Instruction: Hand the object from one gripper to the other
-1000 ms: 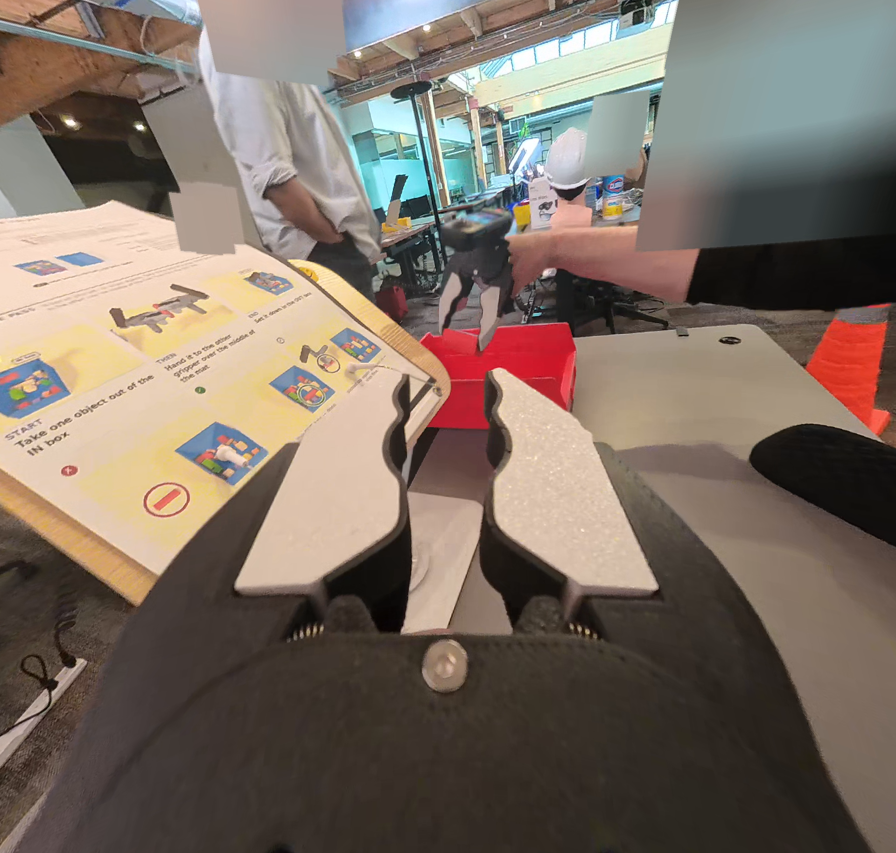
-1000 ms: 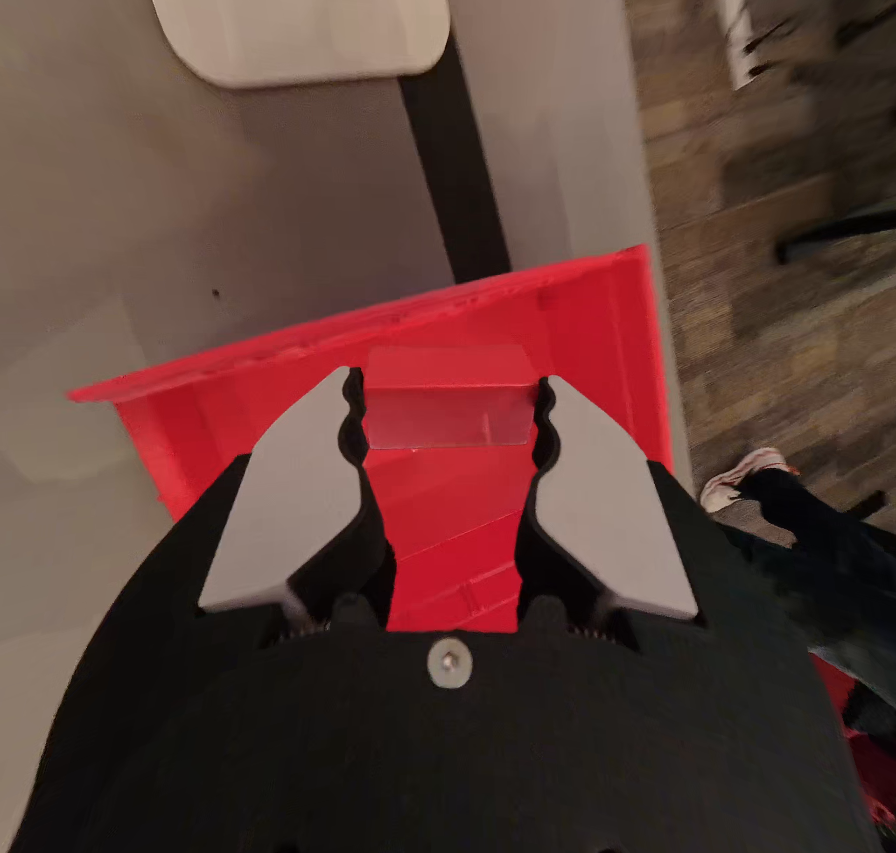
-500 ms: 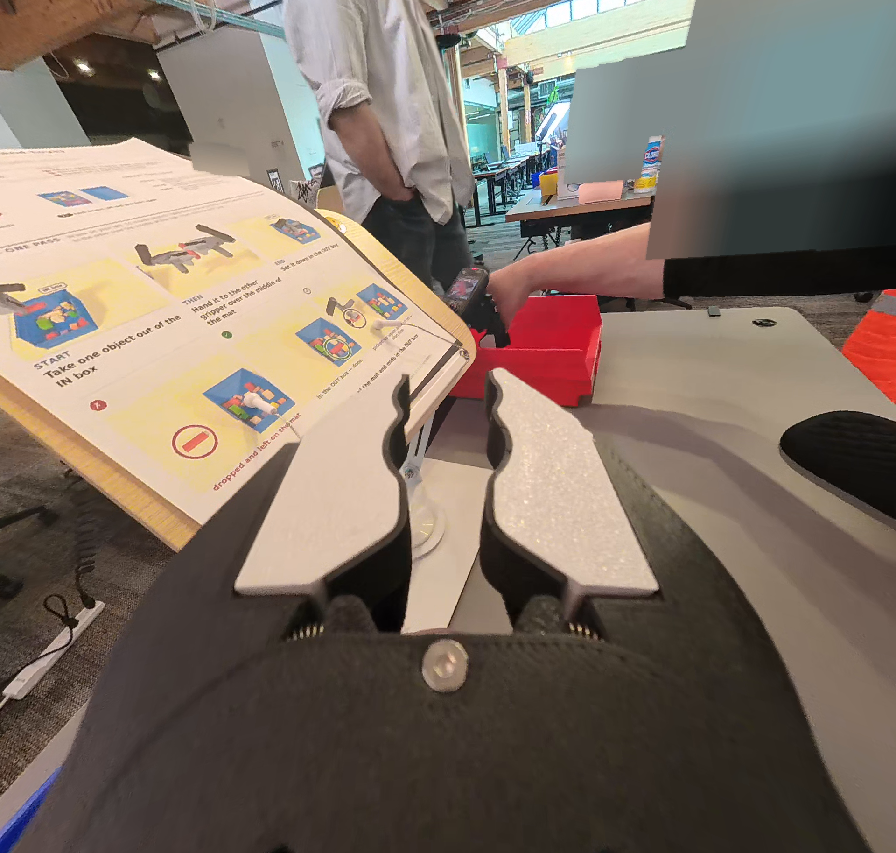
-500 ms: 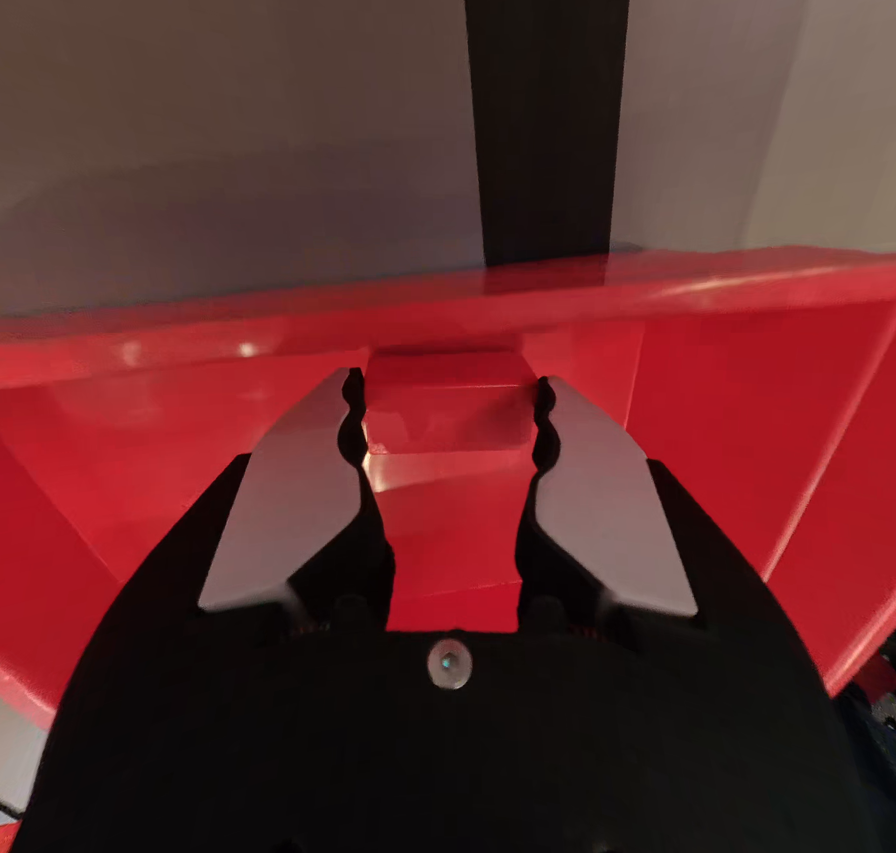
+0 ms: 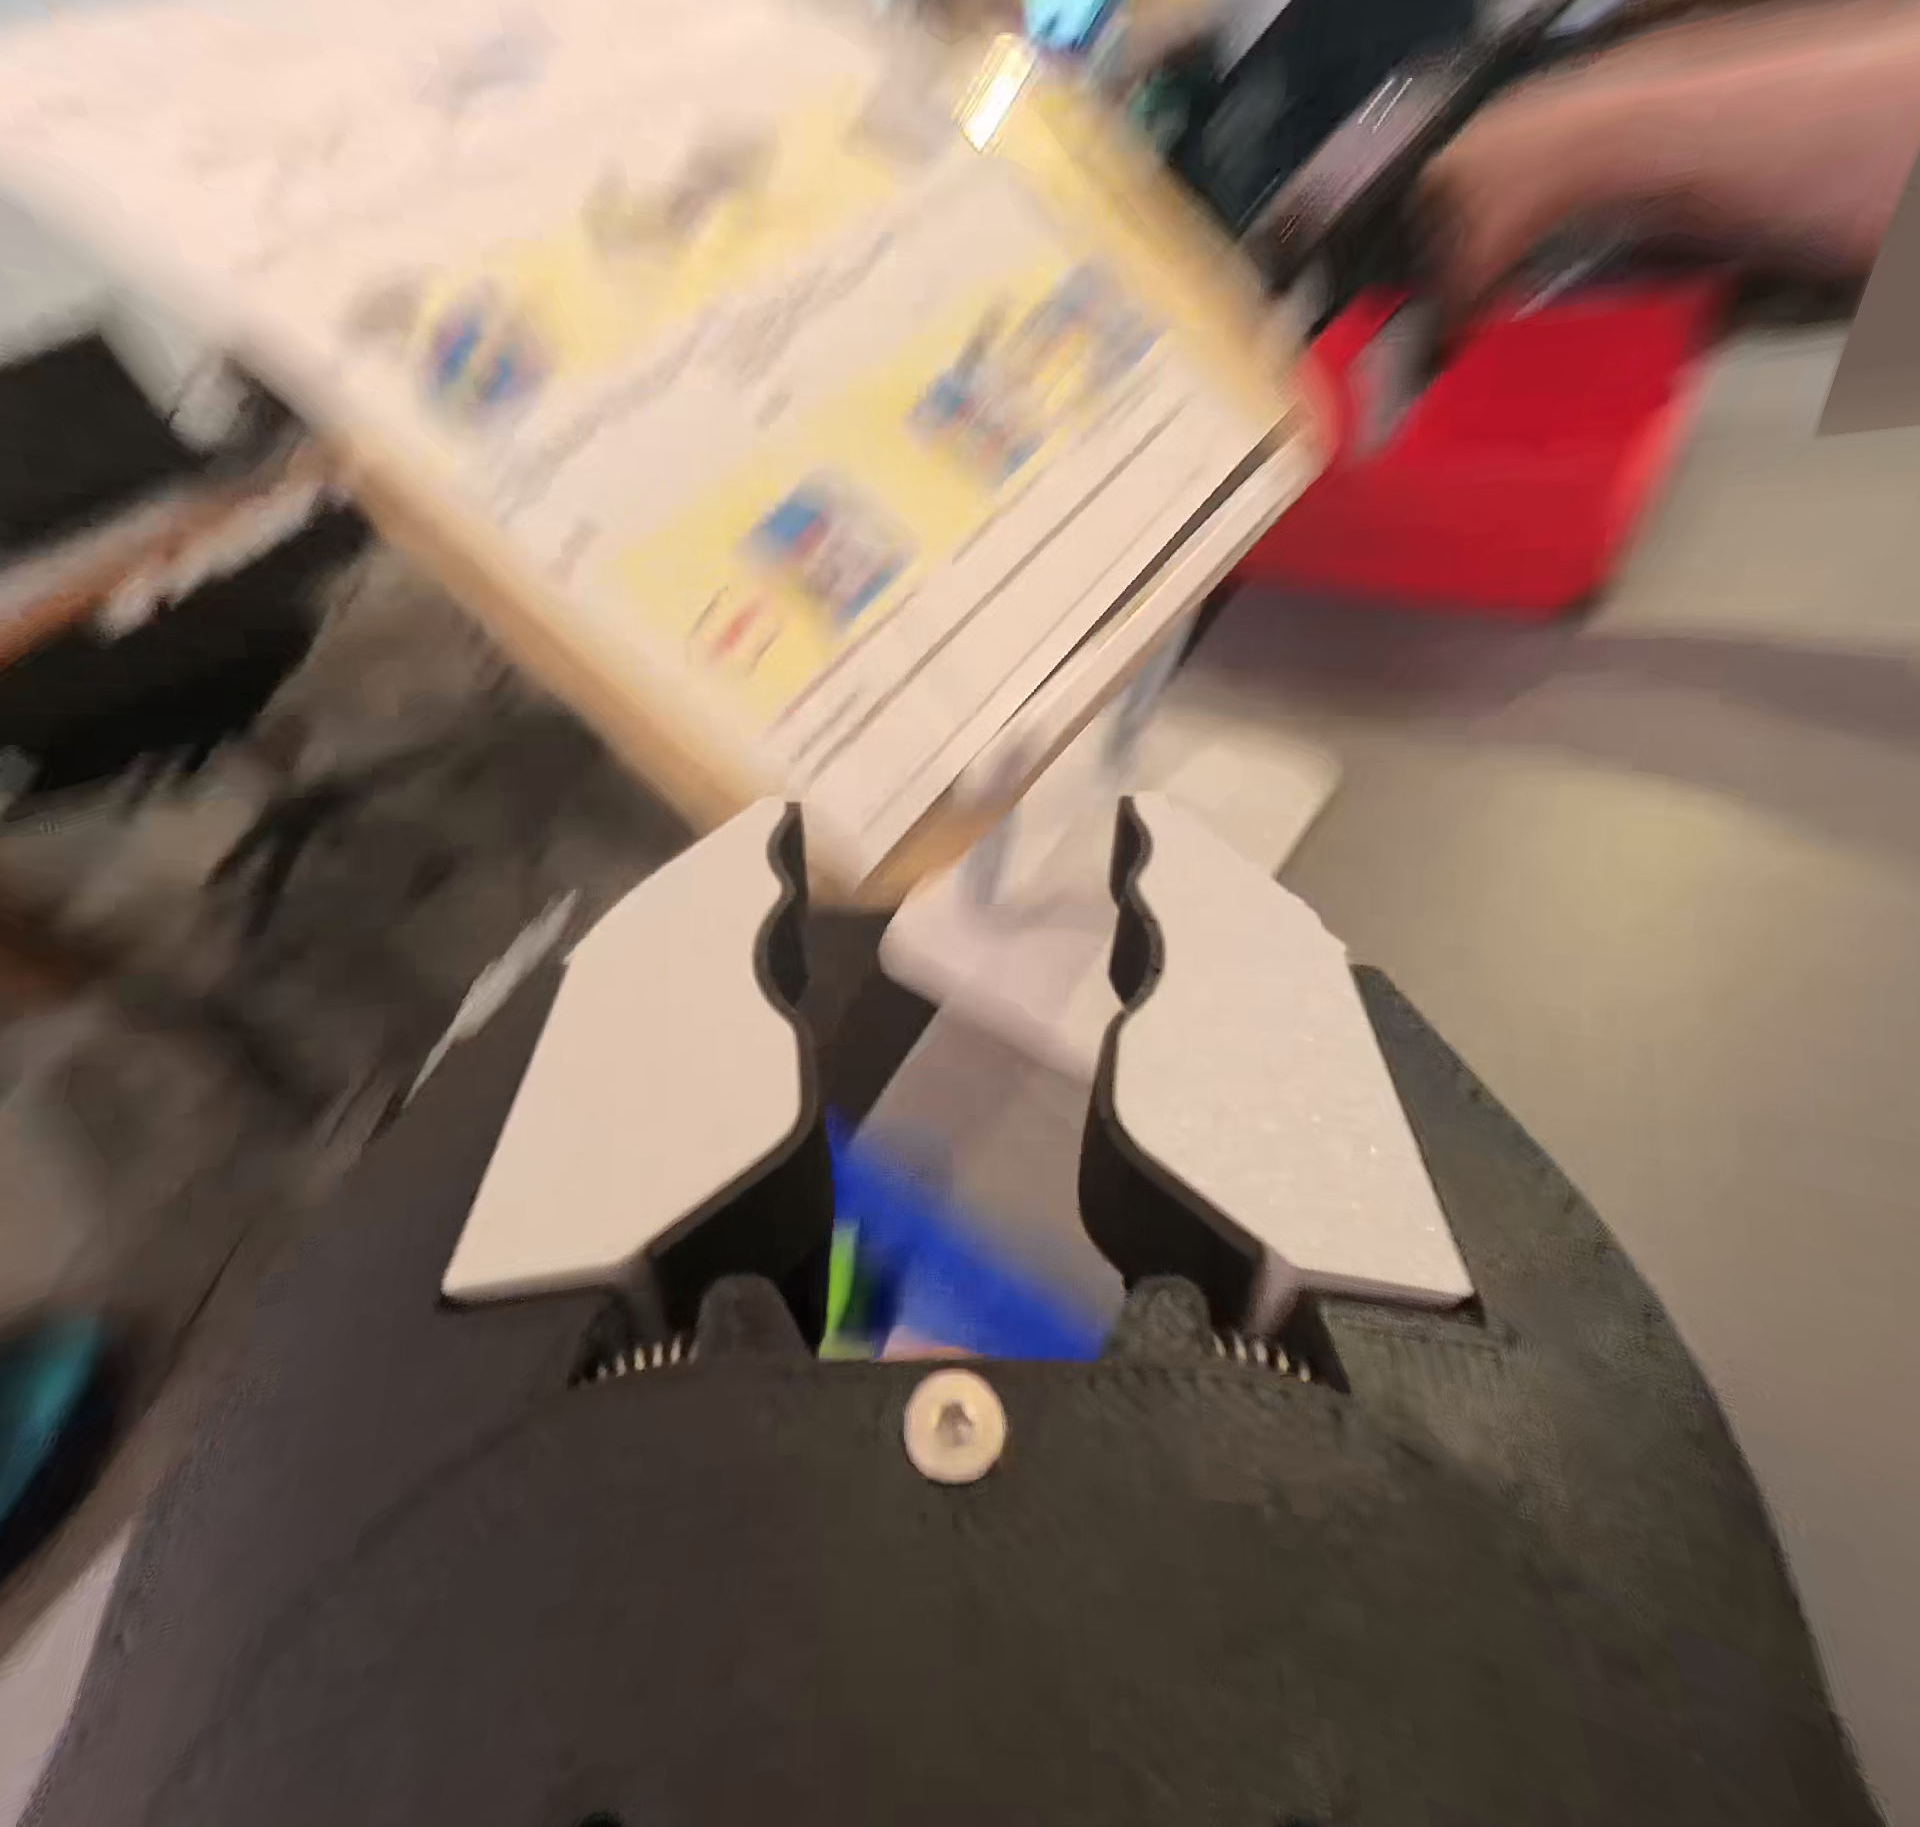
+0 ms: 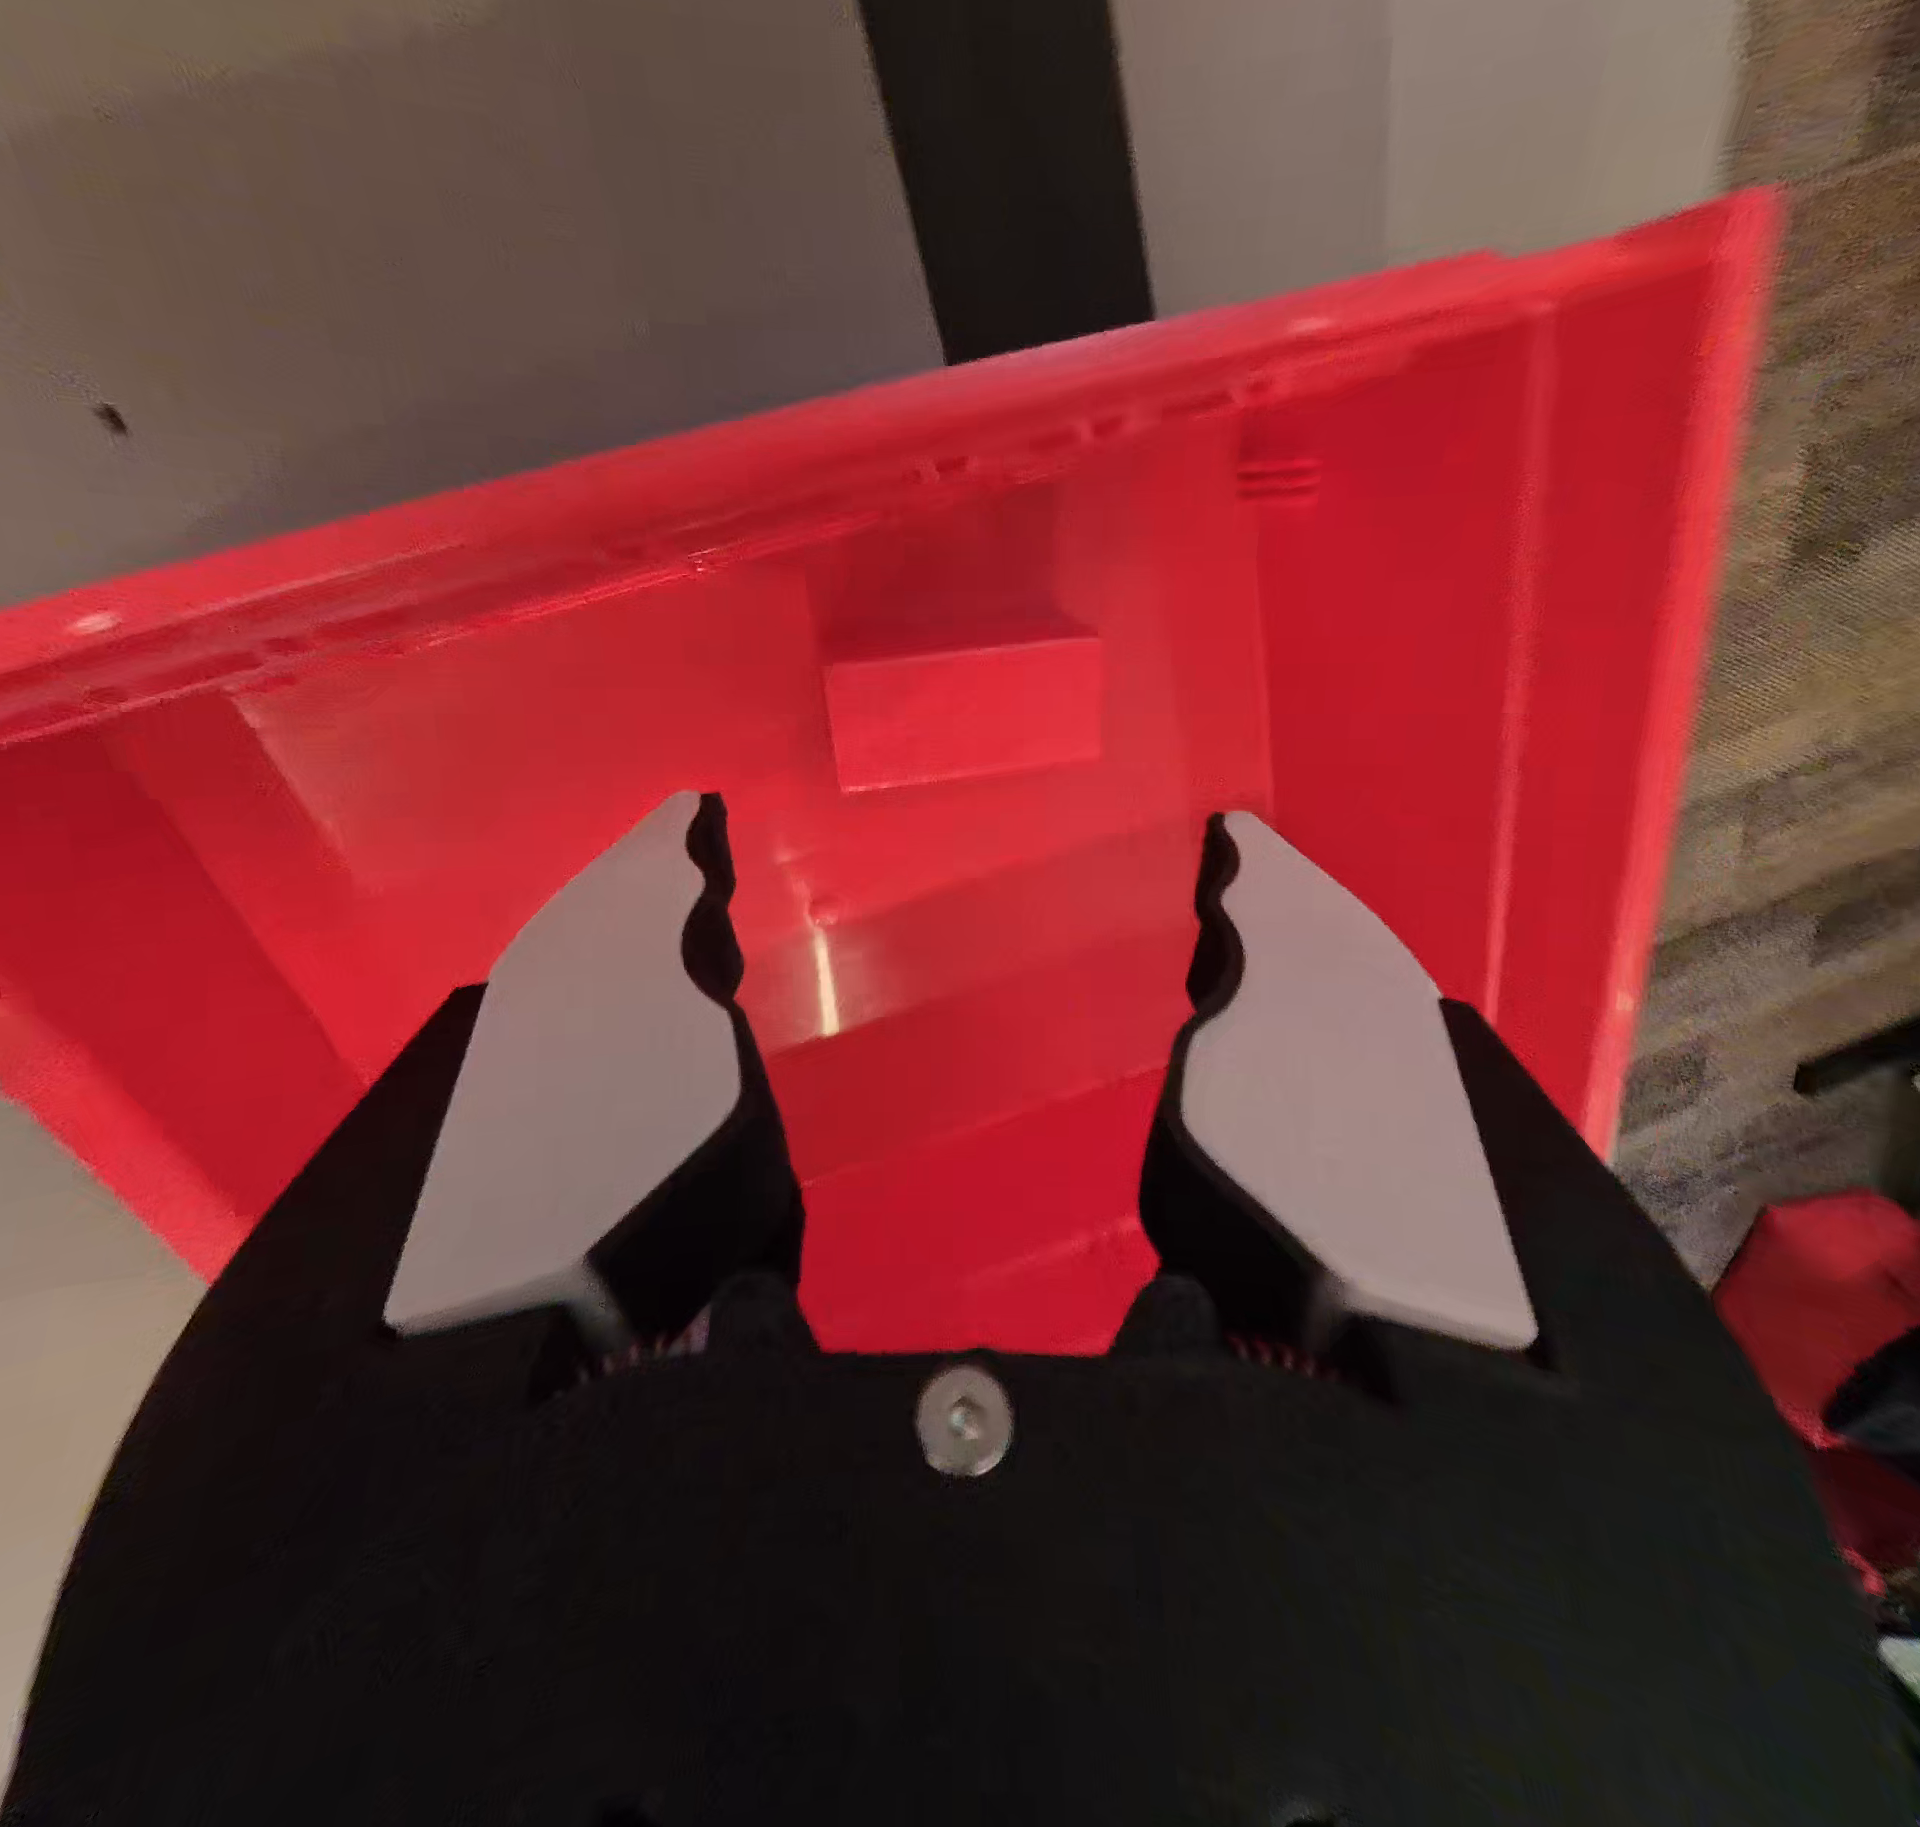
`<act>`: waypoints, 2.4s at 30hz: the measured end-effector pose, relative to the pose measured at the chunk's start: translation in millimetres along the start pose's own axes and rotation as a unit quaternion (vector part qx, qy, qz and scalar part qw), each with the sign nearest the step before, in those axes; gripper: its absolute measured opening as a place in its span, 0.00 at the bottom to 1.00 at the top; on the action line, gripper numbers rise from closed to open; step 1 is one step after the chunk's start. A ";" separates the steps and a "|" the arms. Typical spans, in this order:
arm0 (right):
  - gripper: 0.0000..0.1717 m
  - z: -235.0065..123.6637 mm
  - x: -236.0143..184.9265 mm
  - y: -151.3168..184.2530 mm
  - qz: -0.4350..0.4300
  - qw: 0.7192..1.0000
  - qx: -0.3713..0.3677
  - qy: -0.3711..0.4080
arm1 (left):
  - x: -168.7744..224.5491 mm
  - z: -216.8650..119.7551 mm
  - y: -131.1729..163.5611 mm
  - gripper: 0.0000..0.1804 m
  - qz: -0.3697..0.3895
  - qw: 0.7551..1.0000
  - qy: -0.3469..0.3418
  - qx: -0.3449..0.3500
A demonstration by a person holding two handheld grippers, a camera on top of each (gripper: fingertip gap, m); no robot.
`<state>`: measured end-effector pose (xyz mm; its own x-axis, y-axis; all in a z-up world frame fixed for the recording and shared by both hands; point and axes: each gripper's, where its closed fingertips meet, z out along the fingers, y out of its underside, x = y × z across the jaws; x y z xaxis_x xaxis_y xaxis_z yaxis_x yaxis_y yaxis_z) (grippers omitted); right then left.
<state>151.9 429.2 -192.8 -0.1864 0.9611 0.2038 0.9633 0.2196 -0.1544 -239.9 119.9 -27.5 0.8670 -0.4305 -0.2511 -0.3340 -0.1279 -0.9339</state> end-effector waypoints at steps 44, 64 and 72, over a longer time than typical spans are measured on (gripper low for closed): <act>0.47 -188.8 -217.0 -289.8 -0.184 0.854 0.415 0.254 | 24.3 11.7 -17.9 0.20 -0.270 0.952 0.140 0.020; 0.40 -187.8 -230.0 -342.4 -0.272 0.787 0.485 0.267 | 143.6 34.4 -74.8 0.20 -0.289 0.869 0.391 0.098; 0.40 -208.9 -220.4 -316.1 -0.245 0.803 0.478 0.259 | 140.3 28.6 -87.1 0.28 -0.302 0.856 0.398 0.134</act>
<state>-71.2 113.0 13.0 -0.1539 0.5761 0.8027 0.1650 0.8160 -0.5540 -78.6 96.2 11.3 0.2884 -0.8444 0.4515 0.2762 -0.3781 -0.8836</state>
